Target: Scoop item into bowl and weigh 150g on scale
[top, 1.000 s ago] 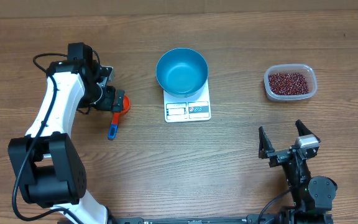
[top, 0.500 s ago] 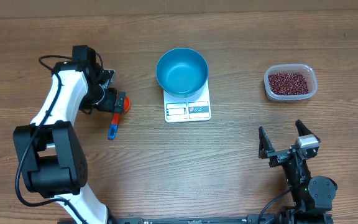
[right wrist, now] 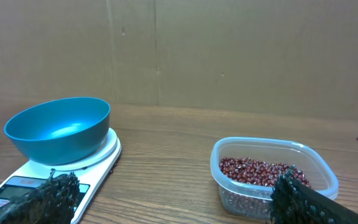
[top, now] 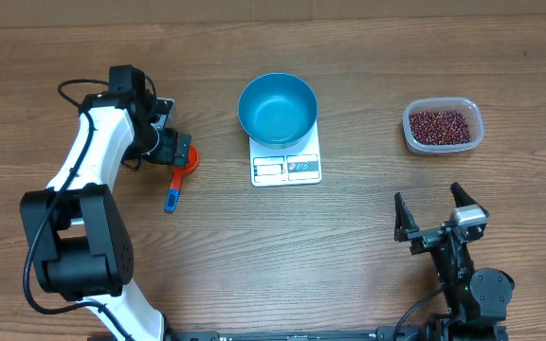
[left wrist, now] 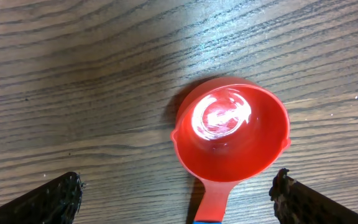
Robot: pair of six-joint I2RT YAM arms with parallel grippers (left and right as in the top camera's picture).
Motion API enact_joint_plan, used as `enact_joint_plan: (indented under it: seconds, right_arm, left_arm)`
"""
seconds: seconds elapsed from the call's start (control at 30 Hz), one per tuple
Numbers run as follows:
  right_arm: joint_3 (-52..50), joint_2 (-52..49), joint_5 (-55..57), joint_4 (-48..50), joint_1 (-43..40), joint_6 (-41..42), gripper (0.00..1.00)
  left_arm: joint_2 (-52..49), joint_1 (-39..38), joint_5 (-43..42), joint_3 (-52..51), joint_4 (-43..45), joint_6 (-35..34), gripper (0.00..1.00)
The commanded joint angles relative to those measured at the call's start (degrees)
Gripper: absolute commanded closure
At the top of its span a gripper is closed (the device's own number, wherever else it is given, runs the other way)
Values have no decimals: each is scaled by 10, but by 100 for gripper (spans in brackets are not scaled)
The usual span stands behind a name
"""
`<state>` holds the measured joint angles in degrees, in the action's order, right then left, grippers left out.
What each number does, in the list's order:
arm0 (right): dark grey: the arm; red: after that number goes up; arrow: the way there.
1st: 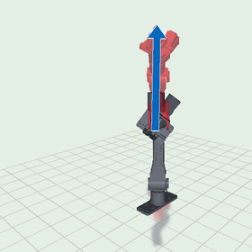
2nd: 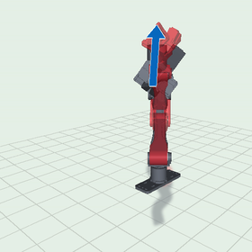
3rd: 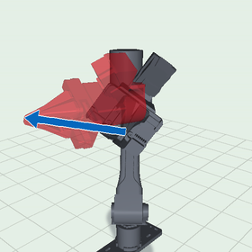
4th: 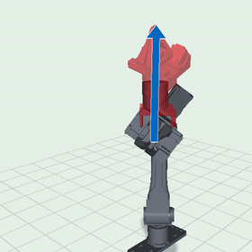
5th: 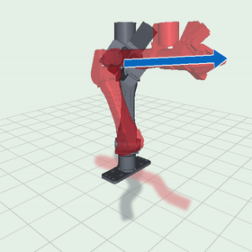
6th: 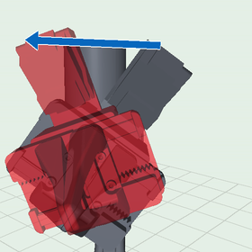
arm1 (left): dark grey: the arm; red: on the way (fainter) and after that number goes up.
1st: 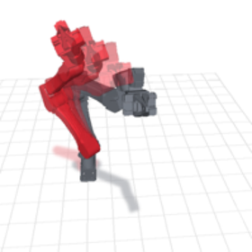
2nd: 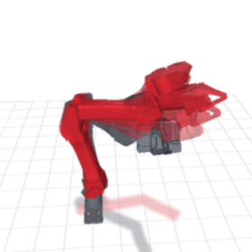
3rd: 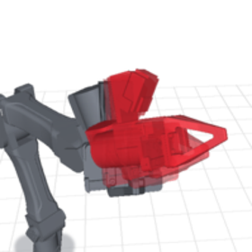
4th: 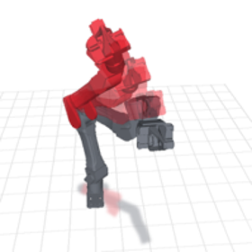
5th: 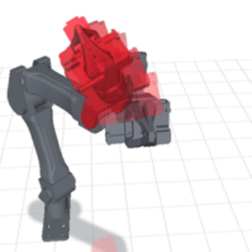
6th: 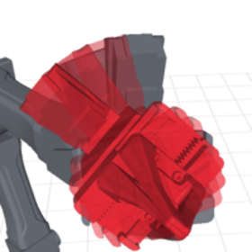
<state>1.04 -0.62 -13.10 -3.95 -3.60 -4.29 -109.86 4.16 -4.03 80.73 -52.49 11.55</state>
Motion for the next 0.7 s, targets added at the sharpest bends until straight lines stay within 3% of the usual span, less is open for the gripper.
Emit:
enact_joint_plan:
  seconds: [0.0, 0.67]
  right_arm:
    - [-6, 5, 2, 2, 4, -1, 0]
    - [-6, 5, 2, 2, 4, -1, 0]
  left_arm:
    - [-5, 4, 2, 10, 1, -8, 0]
    - [-44, 4, 3, 10, -3, -8, 0]
